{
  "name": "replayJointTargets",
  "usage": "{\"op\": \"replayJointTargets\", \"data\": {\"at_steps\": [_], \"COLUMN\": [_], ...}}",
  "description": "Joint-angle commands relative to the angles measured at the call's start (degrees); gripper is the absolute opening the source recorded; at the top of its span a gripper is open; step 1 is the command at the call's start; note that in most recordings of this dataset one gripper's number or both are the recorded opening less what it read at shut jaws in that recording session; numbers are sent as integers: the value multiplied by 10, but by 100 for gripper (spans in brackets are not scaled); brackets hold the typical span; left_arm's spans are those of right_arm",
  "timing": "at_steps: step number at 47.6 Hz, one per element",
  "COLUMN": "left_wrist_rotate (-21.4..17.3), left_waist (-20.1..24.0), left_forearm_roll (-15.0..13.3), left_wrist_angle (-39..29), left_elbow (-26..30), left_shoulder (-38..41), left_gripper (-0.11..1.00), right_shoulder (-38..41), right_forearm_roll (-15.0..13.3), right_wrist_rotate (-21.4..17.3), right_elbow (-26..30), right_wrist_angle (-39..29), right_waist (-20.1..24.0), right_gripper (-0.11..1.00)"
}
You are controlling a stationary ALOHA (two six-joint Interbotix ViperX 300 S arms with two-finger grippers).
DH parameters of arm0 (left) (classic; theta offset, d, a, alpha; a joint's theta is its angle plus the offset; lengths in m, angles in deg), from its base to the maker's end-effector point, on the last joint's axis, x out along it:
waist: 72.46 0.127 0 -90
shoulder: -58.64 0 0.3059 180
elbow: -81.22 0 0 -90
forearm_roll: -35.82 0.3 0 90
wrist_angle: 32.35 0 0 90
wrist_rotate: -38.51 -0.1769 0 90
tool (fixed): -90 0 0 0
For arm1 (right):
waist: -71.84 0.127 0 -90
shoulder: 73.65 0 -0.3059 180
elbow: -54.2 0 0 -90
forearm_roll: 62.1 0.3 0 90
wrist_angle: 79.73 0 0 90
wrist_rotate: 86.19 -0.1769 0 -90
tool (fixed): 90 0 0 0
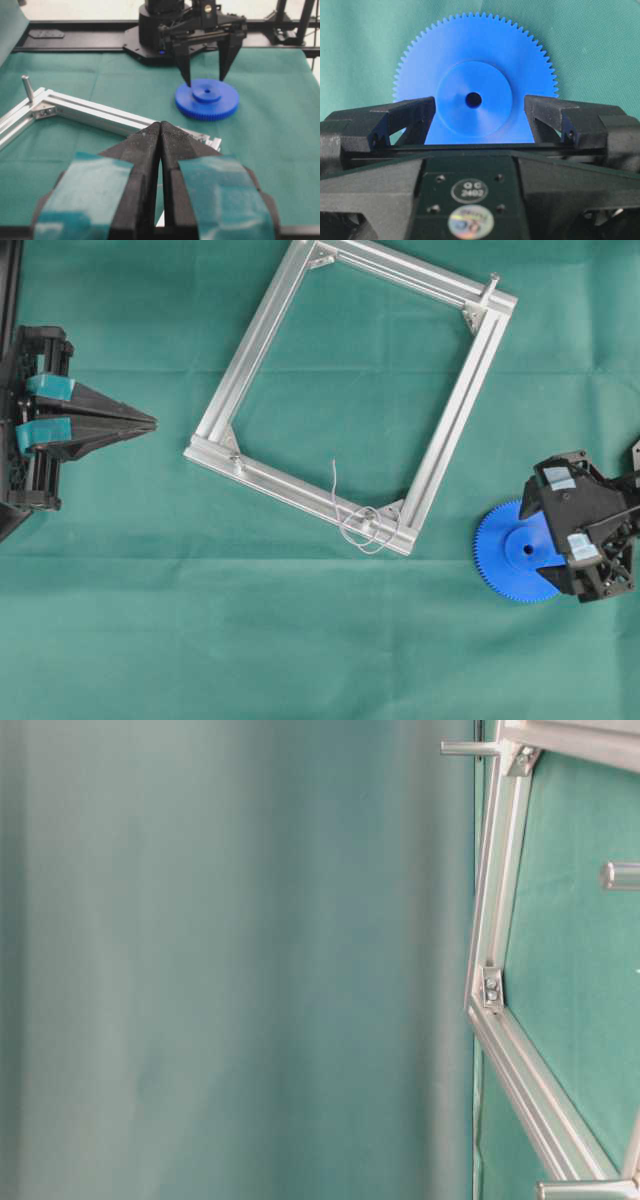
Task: Find the location of the shaft and insert the gear.
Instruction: 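Lower the open right gripper around the blue gear's hub, then close the right gripper on the gear hub and lift it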
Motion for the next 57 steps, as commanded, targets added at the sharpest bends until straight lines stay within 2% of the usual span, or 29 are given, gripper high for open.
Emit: {"op": "replayJointTargets", "data": {"at_steps": [1,26,38,57], "left_wrist_rotate": [0,0,0,0], "left_waist": [2,2,4,11], "left_forearm_roll": [-1,-1,-1,-1], "left_wrist_angle": [4,3,3,3], "left_elbow": [16,16,17,17], "left_shoulder": [4,4,4,4], "left_gripper": [1,1,1,1], "right_shoulder": [7,47,51,56], "right_forearm_roll": [2,3,2,3], "right_wrist_rotate": [-3,-25,-57,-61], "right_elbow": [4,4,5,4], "right_wrist_angle": [11,25,26,43], "right_waist": [2,8,20,20], "right_gripper": [92,92,92,92]}}
